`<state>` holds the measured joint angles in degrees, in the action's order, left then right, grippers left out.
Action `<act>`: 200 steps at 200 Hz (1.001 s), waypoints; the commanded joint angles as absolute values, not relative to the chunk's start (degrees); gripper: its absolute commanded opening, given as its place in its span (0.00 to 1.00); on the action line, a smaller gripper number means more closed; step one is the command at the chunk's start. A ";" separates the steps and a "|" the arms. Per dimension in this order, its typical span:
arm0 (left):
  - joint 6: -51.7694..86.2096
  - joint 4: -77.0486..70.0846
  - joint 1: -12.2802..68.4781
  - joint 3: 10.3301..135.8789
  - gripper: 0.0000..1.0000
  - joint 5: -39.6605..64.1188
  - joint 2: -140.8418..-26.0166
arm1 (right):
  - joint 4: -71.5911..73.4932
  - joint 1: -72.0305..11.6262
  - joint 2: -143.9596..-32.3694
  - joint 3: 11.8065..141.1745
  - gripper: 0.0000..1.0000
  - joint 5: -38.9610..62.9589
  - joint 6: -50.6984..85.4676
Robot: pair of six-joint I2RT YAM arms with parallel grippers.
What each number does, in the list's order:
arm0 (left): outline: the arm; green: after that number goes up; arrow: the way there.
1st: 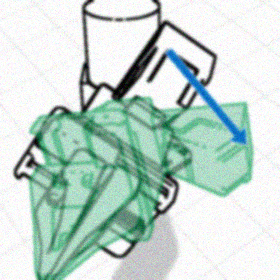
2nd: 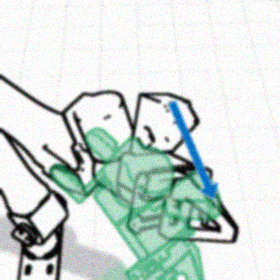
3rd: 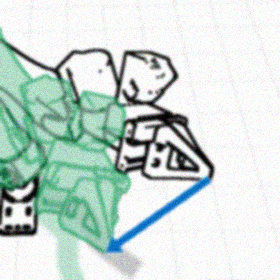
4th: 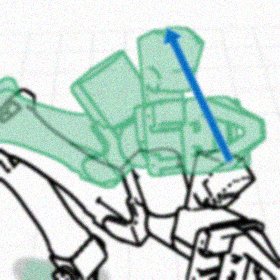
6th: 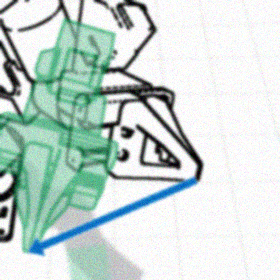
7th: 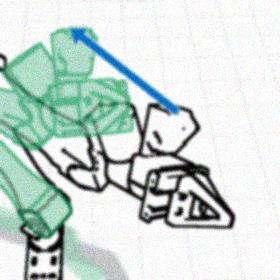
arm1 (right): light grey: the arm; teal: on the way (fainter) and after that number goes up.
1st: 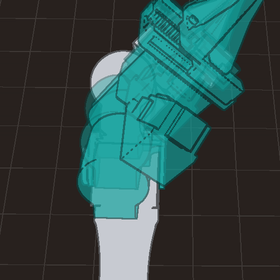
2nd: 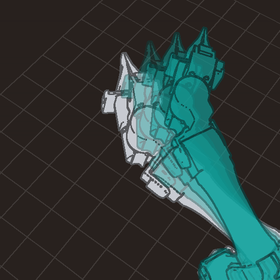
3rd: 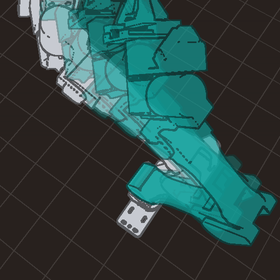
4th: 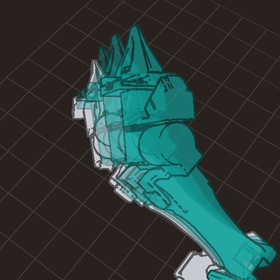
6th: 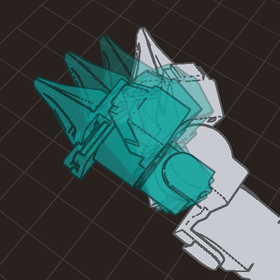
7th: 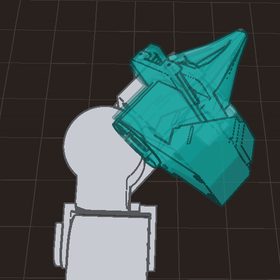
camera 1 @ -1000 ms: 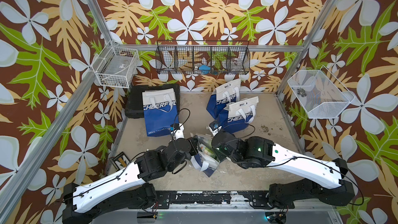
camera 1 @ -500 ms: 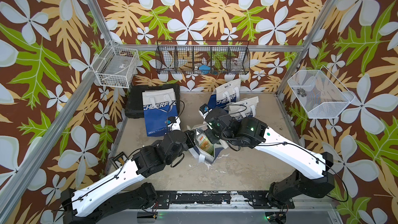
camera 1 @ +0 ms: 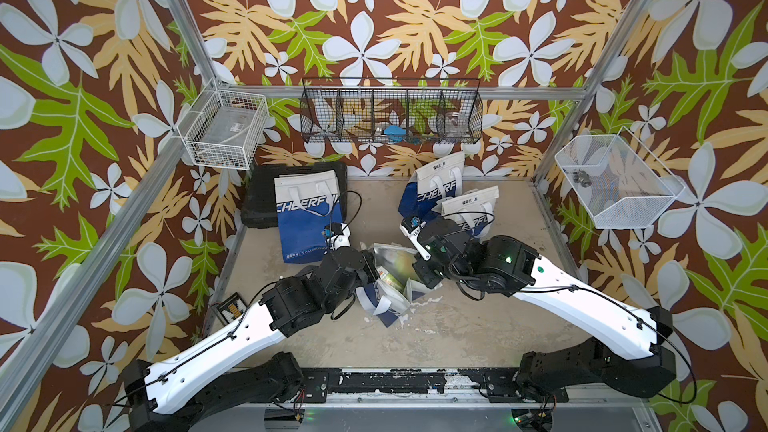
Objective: Open the takeout bag
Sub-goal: Open the takeout bag at the center of the board, then place the takeout bag at the center of the board.
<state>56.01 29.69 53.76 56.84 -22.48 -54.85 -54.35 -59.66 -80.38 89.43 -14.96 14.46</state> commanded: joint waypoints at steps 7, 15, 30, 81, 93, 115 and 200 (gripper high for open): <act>53.50 27.52 53.33 57.63 0.00 -22.64 -55.37 | -52.64 -59.15 -83.40 91.63 0.00 -12.58 12.50; 52.43 27.81 52.94 58.52 0.08 -22.59 -55.84 | -52.17 -58.00 -85.50 94.73 0.00 -12.09 11.96; 50.62 29.77 51.40 61.09 0.35 -22.33 -56.33 | -53.42 -54.91 -91.15 104.20 0.00 -12.04 11.06; 47.28 36.94 49.49 69.69 0.68 -26.37 -54.85 | -59.90 -48.10 -110.56 135.07 0.00 -13.82 6.60; 47.20 37.30 49.10 69.32 0.67 -25.71 -54.61 | -59.62 -45.83 -112.31 136.41 0.00 -13.39 6.64; 47.46 37.42 48.54 67.84 0.65 -24.74 -54.38 | -56.97 -43.25 -113.67 135.33 0.00 -12.86 6.06; 46.81 35.68 46.39 66.77 0.60 -23.18 -56.78 | -44.79 -31.81 -123.50 138.47 0.00 16.10 14.45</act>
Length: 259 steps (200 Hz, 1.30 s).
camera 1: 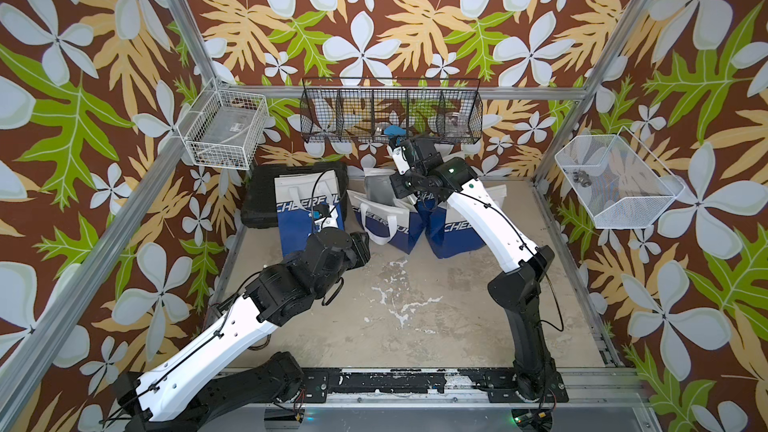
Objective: Open the takeout bag
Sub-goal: Place the takeout bag at the center of the board.
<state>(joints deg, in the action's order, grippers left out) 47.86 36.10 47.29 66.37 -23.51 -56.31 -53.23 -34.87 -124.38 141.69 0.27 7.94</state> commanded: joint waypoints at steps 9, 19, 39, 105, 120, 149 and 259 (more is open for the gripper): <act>46.52 35.38 45.49 66.88 0.60 -22.34 -57.07 | -40.55 -30.89 -121.96 135.34 0.00 20.33 16.86; 46.19 35.04 44.56 66.97 0.60 -21.26 -57.36 | -38.36 -30.06 -121.75 135.04 0.02 21.64 18.79; 45.89 33.63 43.04 66.59 0.59 -19.46 -57.90 | -41.12 -28.65 -124.66 141.10 0.33 20.47 19.16; 46.23 29.44 41.88 62.50 0.59 -15.98 -58.45 | -42.80 -27.94 -119.01 138.97 0.64 13.82 12.59; 46.14 28.05 41.53 62.07 0.60 -15.00 -58.66 | -42.63 -28.06 -114.47 136.91 0.68 10.32 10.92; 45.47 26.46 40.87 63.58 0.60 -13.14 -58.64 | -43.47 -27.62 -102.30 125.96 0.74 -0.69 10.20; 40.56 14.45 40.87 52.46 0.48 15.80 -51.78 | -20.68 -2.04 -64.94 63.53 0.70 26.27 29.20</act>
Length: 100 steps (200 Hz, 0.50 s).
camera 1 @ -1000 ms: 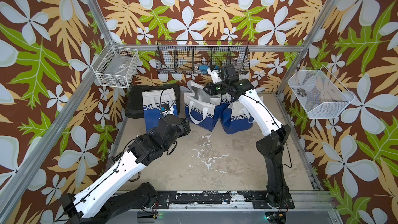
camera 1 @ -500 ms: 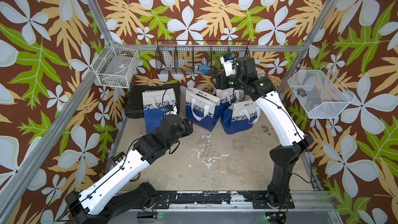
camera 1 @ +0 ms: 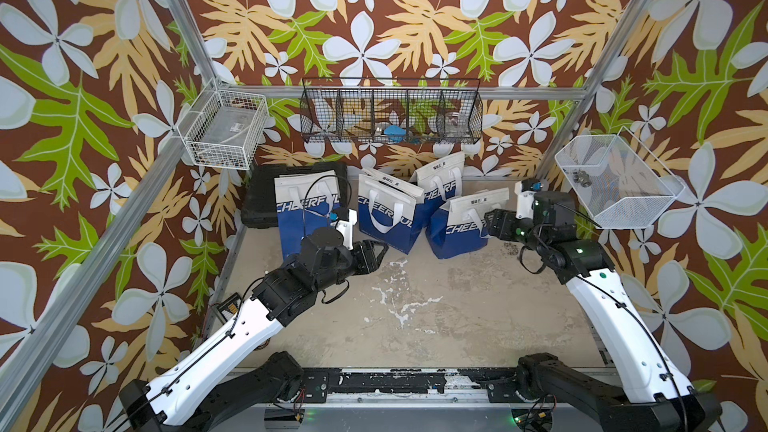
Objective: Open the takeout bag
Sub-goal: Move the takeout bag to the center of the board.
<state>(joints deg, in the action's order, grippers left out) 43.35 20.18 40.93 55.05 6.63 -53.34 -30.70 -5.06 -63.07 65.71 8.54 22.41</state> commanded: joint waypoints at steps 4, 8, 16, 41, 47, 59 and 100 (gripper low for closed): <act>40.17 14.19 40.87 51.92 0.48 16.38 -51.44 | -19.29 -2.07 -65.49 63.06 0.70 28.34 30.28; 39.90 14.14 40.87 51.44 0.47 16.72 -51.13 | -17.55 -2.11 -65.83 62.39 0.71 30.82 31.41; 39.18 13.87 40.95 50.51 0.46 17.59 -50.61 | -13.07 -2.15 -66.30 60.36 0.71 35.49 34.51; 39.41 9.89 41.09 46.66 0.42 21.66 -48.81 | -4.36 -2.52 -66.49 56.85 0.71 39.88 41.44; 39.82 8.71 41.25 45.78 0.41 22.36 -48.61 | -4.88 -3.06 -66.62 57.34 0.71 39.30 41.21; 38.99 6.65 43.11 44.67 0.40 22.08 -49.00 | -10.48 -5.47 -66.80 60.30 0.71 33.27 36.57; 38.67 0.46 49.83 43.02 0.34 14.30 -54.35 | -24.11 -11.43 -68.18 62.62 0.72 6.48 19.67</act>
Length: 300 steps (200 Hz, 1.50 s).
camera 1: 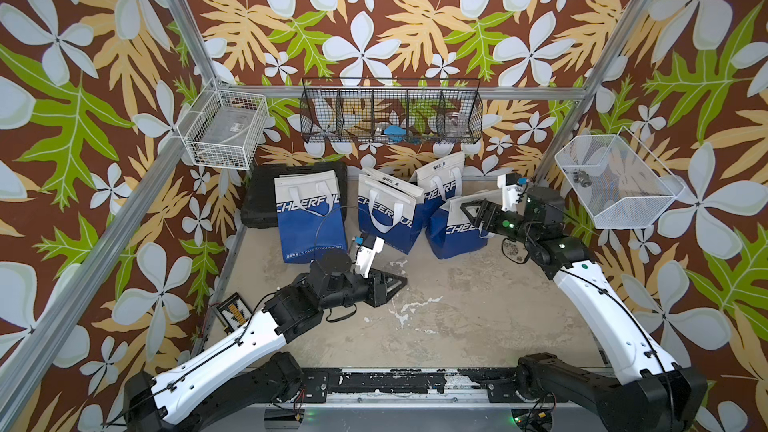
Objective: Open the takeout bag
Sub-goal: Move the takeout bag to the center of the board.
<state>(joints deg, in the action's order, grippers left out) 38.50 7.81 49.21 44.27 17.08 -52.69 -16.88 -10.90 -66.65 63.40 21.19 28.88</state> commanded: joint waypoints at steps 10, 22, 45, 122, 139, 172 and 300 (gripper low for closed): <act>39.82 -1.33 49.81 42.54 0.33 13.87 -54.20 | -24.50 -11.50 -69.58 61.91 0.72 5.33 17.55; 40.14 -0.81 49.78 43.18 0.32 12.25 -53.50 | -25.65 -11.83 -71.31 62.21 0.71 4.02 15.77; 41.76 1.85 49.75 43.68 0.31 7.49 -49.21 | -25.23 -13.26 -73.74 62.70 0.71 1.75 14.20; 42.94 11.34 49.75 43.84 0.32 1.76 -37.06 | -23.55 -14.53 -79.64 66.05 0.18 -1.60 10.92; 42.36 11.47 49.75 42.68 0.34 1.32 -36.66 | -23.47 -16.59 -78.46 65.34 0.01 -2.47 10.43; 42.01 10.11 49.75 41.67 0.38 1.47 -38.28 | -26.42 -22.63 -74.04 64.63 0.00 -5.31 11.25; 28.12 -17.91 58.27 34.31 0.66 5.63 -54.10 | -36.19 -35.47 -51.51 55.05 0.34 0.19 21.89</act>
